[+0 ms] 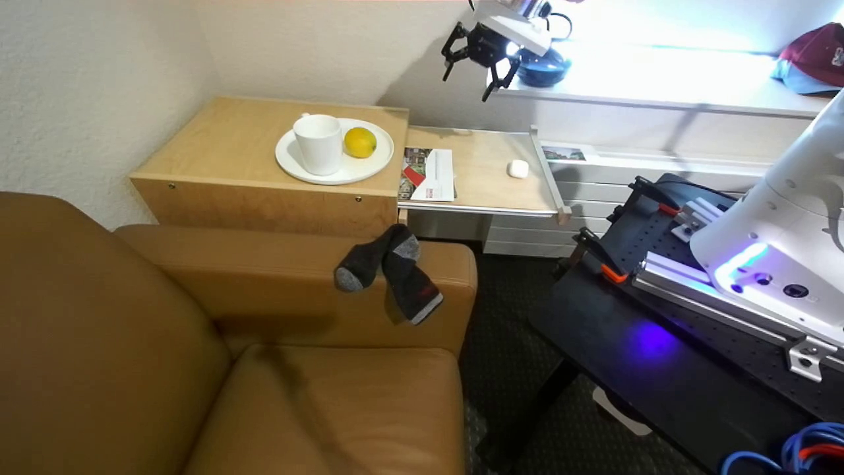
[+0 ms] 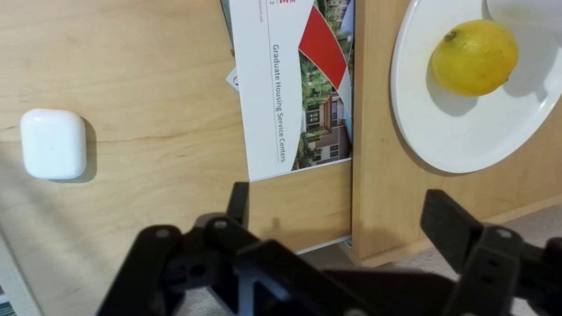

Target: Open the sliding tray then put the white case and lemon on it

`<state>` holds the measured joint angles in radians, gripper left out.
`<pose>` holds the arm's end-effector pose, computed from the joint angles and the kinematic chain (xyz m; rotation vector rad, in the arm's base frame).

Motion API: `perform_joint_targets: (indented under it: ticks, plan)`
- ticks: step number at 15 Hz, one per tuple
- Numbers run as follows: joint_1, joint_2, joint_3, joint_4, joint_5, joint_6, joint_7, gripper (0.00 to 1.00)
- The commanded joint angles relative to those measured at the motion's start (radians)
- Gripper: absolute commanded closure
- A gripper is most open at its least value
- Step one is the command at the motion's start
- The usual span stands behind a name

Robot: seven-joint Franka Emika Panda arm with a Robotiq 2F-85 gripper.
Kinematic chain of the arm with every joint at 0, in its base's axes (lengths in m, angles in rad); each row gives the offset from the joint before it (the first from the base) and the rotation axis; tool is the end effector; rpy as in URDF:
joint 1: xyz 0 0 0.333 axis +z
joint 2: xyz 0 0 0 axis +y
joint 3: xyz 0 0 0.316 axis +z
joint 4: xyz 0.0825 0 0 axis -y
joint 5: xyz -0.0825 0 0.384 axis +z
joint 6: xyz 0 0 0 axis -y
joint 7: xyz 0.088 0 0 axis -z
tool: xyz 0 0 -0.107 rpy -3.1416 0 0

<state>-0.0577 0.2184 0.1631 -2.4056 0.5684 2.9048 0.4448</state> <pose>0.5172 0.0230 0.2480 -2.5536 1.2085 -0.2691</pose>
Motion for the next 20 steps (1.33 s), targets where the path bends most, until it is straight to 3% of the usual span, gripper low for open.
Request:
perform_joint_targets:
  ticks: [1, 7, 11, 13, 15, 16, 18, 20]
  plan:
    - [0.064, 0.027, -0.059, 0.032, -0.057, -0.003, 0.032, 0.0]
    - [0.224, 0.087, -0.148, 0.18, -0.355, -0.054, 0.134, 0.0]
    - [0.295, 0.173, -0.165, 0.314, -0.516, -0.156, 0.103, 0.0]
    - [0.372, 0.208, -0.241, 0.361, -0.669, -0.193, 0.167, 0.0]
    - [0.442, 0.208, -0.327, 0.374, -0.807, -0.154, 0.26, 0.0]
    - [0.388, 0.194, -0.261, 0.341, -0.73, -0.153, 0.212, 0.0]
    - [0.42, 0.203, -0.299, 0.362, -0.786, -0.153, 0.25, 0.0]
    - [0.359, 0.229, -0.224, 0.374, -0.712, -0.111, 0.145, 0.0]
